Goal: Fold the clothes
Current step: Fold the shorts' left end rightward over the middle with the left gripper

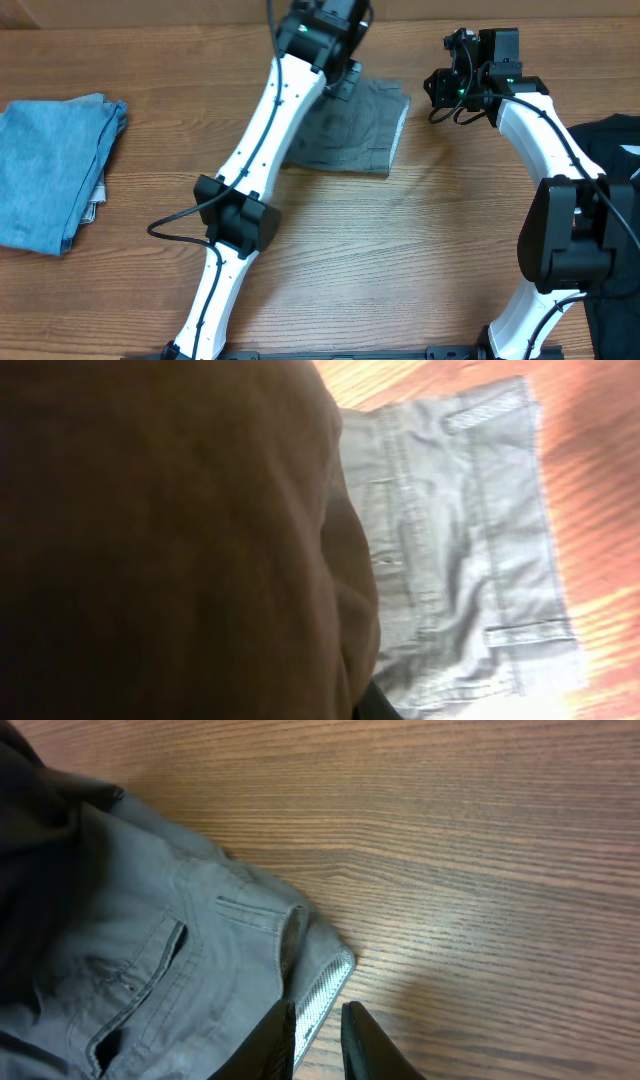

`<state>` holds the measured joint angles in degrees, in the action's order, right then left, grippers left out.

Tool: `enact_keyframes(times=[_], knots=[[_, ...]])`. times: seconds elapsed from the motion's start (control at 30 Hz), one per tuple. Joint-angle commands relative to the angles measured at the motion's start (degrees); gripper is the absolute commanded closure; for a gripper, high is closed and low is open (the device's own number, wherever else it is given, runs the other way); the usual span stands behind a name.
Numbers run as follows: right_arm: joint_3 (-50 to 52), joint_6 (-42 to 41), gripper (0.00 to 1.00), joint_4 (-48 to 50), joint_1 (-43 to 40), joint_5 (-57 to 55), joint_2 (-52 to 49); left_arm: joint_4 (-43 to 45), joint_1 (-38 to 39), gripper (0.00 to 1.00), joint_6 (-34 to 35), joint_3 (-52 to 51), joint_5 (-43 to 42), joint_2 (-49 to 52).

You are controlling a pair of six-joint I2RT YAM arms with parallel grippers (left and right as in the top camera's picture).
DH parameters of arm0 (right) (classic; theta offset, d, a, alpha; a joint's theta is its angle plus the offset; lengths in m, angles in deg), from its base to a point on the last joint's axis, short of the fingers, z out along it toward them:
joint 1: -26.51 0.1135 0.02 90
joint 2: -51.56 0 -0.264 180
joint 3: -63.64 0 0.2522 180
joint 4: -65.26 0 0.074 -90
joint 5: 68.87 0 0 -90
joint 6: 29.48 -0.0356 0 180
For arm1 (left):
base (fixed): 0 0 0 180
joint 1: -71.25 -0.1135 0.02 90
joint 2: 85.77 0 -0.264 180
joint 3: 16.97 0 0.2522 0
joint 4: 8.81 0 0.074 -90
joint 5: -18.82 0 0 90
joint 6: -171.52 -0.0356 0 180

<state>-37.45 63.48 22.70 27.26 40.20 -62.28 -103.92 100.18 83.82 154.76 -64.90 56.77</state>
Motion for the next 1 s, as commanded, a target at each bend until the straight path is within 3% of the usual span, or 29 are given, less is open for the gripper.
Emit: enact_keyframes(times=[0.0, 0.2, 0.37, 0.97], knots=[[-1.0, -0.2, 0.81, -0.9, -0.1, 2.3, 0.3, 0.5, 2.5, 0.87, -3.7, 1.5, 0.1, 0.6], [-1.0, -0.2, 0.81, 0.0, -0.1, 8.0, -2.3, 0.4, 3.4, 0.86, -3.7, 0.5, -1.1, 2.2], [-1.0, -0.2, 0.81, 3.1, -0.1, 8.0, -6.3, -0.1, 3.5, 0.96, -3.6, 0.4, -1.9, 5.1], [-1.0, -0.2, 0.81, 8.4, -0.1, 5.8, -14.1, -0.9, 8.9, 0.96, -4.1, -0.3, -3.2, 7.0]])
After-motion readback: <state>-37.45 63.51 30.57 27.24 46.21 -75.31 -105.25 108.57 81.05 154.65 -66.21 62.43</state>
